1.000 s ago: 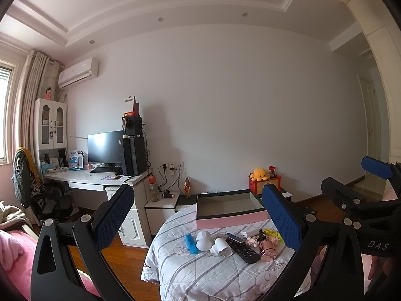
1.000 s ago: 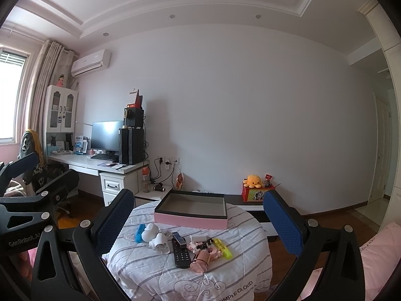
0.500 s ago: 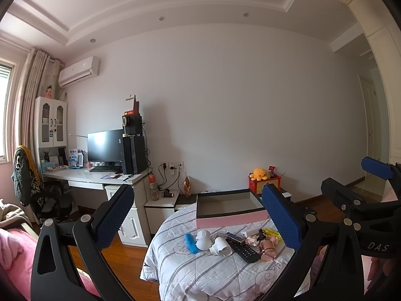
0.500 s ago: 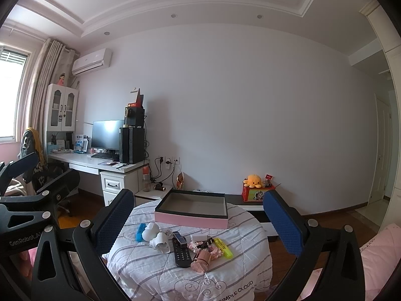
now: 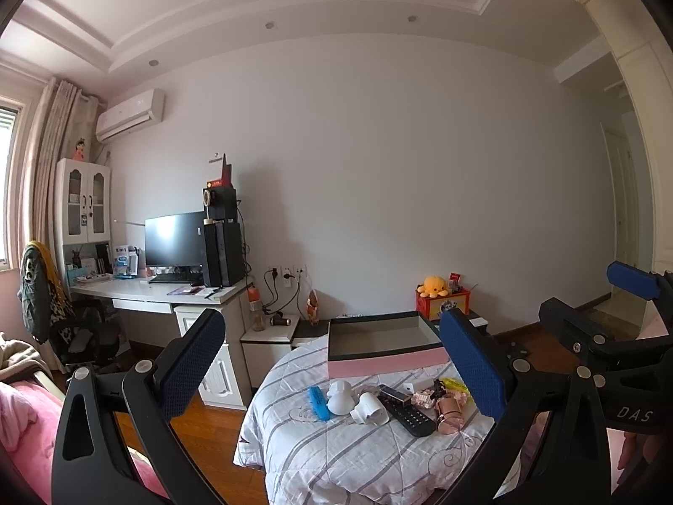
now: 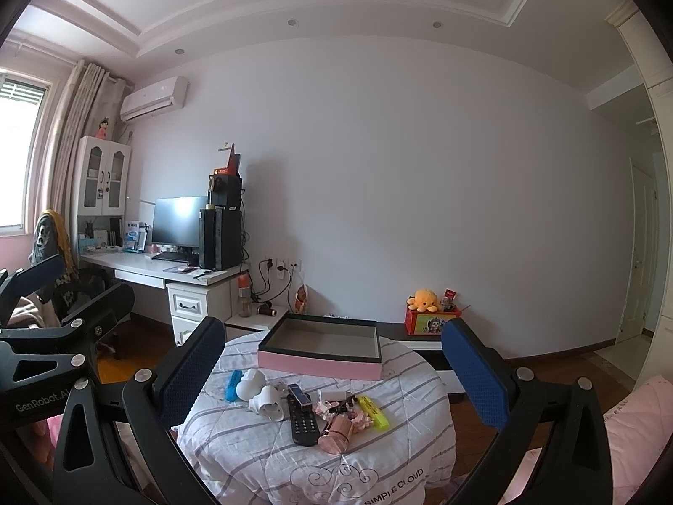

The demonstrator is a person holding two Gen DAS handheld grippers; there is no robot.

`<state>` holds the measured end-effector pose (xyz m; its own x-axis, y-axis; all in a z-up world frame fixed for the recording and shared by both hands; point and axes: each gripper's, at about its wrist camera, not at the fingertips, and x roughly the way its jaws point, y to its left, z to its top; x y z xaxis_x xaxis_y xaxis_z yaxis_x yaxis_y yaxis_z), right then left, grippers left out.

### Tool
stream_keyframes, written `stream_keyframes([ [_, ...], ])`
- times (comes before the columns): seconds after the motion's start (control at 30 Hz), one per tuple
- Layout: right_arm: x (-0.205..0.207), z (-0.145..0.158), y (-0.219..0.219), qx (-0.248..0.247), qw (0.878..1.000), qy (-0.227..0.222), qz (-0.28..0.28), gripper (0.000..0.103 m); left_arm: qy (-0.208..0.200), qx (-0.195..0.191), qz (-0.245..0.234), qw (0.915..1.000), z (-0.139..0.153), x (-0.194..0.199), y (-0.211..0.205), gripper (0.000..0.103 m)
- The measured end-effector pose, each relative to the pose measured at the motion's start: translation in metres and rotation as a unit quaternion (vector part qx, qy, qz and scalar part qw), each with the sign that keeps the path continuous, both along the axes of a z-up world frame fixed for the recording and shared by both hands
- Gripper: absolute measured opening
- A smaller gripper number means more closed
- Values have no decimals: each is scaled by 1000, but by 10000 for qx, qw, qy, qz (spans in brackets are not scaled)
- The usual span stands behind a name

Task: Organize rigid objects

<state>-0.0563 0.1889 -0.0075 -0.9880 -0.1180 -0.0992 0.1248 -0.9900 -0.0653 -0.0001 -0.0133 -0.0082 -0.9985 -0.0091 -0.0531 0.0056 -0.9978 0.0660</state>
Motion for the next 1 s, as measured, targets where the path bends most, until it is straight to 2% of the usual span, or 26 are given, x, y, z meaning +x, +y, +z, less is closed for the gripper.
stream_keyframes([
  [0.33,-23,-11,4,-22,9997,-250,-21,103,-238,-58,-34,9997,-12,-28,8,103],
  [0.67,-69,-41,18,-170,9983,-556,-6,103,-504,205,-251,9982,-41,-79,7,103],
  [0.77,-89,-54,22,-223,9972,-717,-66,103,-782,219,-252,9964,-57,-103,4,103],
  [0.87,-114,-72,26,-130,9943,-1047,-144,103,-1277,92,-101,9917,-80,-136,-1,103],
  [1.0,-156,-111,39,-132,9838,-1766,-281,103,-2139,118,109,9767,-121,-187,-10,103],
])
